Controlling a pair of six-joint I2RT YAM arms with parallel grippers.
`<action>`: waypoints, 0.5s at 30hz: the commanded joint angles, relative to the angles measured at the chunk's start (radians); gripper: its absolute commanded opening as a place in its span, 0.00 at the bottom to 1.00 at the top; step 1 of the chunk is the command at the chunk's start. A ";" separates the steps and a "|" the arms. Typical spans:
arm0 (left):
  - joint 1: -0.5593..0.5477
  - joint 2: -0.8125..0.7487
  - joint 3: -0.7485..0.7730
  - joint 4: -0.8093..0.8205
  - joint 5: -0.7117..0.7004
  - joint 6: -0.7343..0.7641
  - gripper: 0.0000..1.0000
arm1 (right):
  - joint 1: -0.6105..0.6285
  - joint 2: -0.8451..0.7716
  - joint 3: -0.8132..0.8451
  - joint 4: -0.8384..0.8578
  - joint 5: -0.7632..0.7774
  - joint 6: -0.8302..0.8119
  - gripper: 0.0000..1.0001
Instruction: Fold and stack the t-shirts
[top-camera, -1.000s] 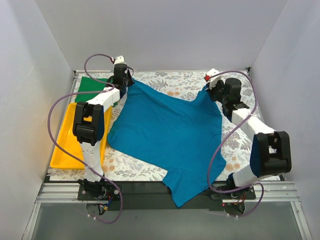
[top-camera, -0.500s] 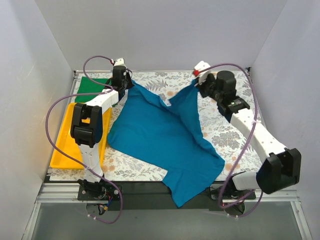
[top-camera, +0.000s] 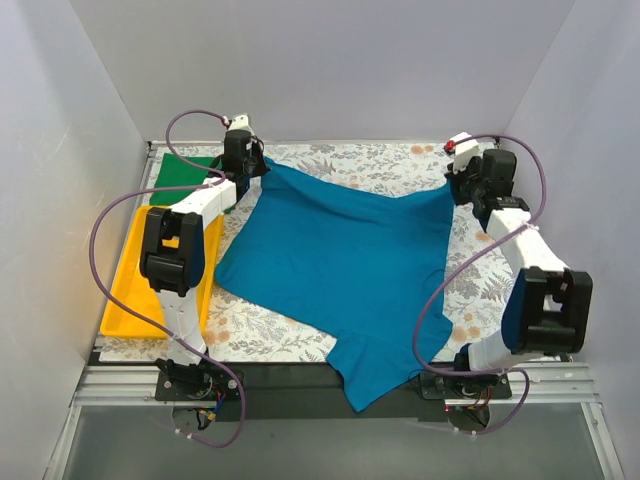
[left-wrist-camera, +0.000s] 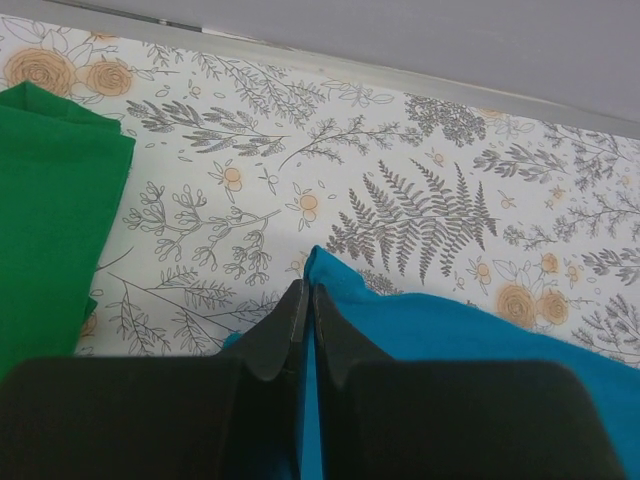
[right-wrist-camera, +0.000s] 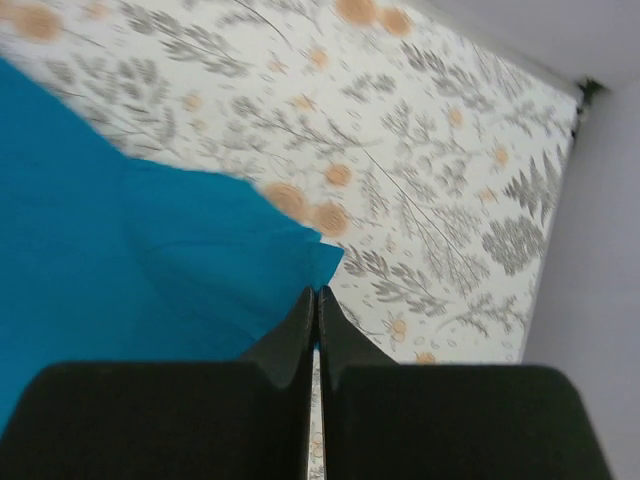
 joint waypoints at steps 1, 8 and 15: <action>0.005 -0.106 -0.014 0.012 0.046 0.008 0.00 | 0.013 -0.178 0.007 -0.030 -0.281 -0.047 0.01; 0.005 -0.469 -0.124 0.093 0.172 -0.073 0.00 | 0.157 -0.482 0.208 -0.373 -0.481 -0.179 0.01; -0.004 -0.897 -0.150 0.173 0.265 -0.184 0.00 | 0.160 -0.485 0.960 -0.512 -0.353 -0.049 0.01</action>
